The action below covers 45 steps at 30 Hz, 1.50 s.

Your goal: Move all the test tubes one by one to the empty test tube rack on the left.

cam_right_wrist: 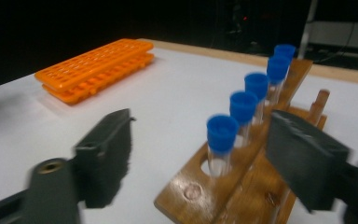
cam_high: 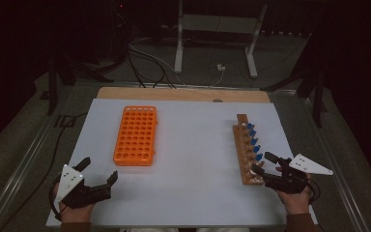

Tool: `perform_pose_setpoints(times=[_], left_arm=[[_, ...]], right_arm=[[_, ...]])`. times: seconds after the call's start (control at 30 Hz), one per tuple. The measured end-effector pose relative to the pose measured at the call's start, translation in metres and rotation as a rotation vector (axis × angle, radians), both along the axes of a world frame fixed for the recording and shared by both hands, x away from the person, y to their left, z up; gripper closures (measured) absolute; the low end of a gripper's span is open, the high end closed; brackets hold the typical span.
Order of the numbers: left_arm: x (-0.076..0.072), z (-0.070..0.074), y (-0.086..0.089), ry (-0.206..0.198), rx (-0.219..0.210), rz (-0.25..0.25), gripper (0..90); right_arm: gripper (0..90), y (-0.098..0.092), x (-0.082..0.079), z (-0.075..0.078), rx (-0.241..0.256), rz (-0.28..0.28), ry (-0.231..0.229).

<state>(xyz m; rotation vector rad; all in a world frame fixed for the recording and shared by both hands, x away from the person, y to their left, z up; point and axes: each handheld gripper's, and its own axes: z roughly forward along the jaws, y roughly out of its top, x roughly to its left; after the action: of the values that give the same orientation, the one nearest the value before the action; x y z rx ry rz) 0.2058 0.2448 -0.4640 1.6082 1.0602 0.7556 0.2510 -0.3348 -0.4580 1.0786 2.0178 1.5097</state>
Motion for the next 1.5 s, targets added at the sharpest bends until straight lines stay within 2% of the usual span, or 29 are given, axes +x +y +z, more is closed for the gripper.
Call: perform_pose_setpoints(times=[0.03, 0.07, 0.1, 0.13, 0.3, 0.4, 0.47, 0.7, 0.93, 1.13, 1.5], left_arm=[[0.000, 0.000, 0.000, 0.000, -0.001, 0.001, 0.5], [0.000, 0.000, 0.000, 0.001, 0.001, 0.000, 0.6], [0.000, 0.000, 0.000, 0.003, 0.001, 0.001, 0.6], [0.000, 0.000, 0.000, 0.007, 0.002, 0.002, 0.6], [0.001, 0.000, 0.001, 0.013, 0.000, 0.011, 0.6], [0.001, -0.001, 0.001, 0.017, 0.002, 0.012, 0.6], [0.001, -0.001, 0.001, 0.019, 0.003, 0.011, 0.5], [0.001, -0.001, 0.002, 0.021, -0.001, 0.015, 0.6], [0.001, -0.001, 0.001, 0.022, -0.001, 0.014, 0.6], [0.001, -0.001, 0.002, 0.021, -0.003, 0.014, 0.6], [0.002, -0.002, 0.001, 0.023, 0.001, 0.007, 0.6]], right_arm=[[31.2, 0.000, 0.000, 0.000, 0.000, 0.000, 0.000], [35.6, -0.001, 0.001, -0.001, -0.006, 0.005, 0.010], [47.4, -0.001, 0.002, -0.002, -0.010, 0.013, 0.016], [47.4, -0.001, 0.002, -0.002, -0.010, 0.013, 0.016], [67.1, 0.001, 0.008, -0.009, -0.056, -0.018, 0.035], [70.3, 0.002, 0.009, -0.010, -0.065, -0.017, 0.035], [73.1, 0.003, 0.011, -0.011, -0.090, -0.012, 0.040], [75.8, 0.008, 0.014, -0.012, -0.127, -0.015, 0.029], [71.9, 0.013, 0.019, -0.012, -0.132, -0.013, 0.029], [76.5, 0.017, 0.020, -0.012, -0.143, -0.019, 0.016], [76.7, 0.015, 0.016, -0.005, -0.133, -0.021, -0.007]])
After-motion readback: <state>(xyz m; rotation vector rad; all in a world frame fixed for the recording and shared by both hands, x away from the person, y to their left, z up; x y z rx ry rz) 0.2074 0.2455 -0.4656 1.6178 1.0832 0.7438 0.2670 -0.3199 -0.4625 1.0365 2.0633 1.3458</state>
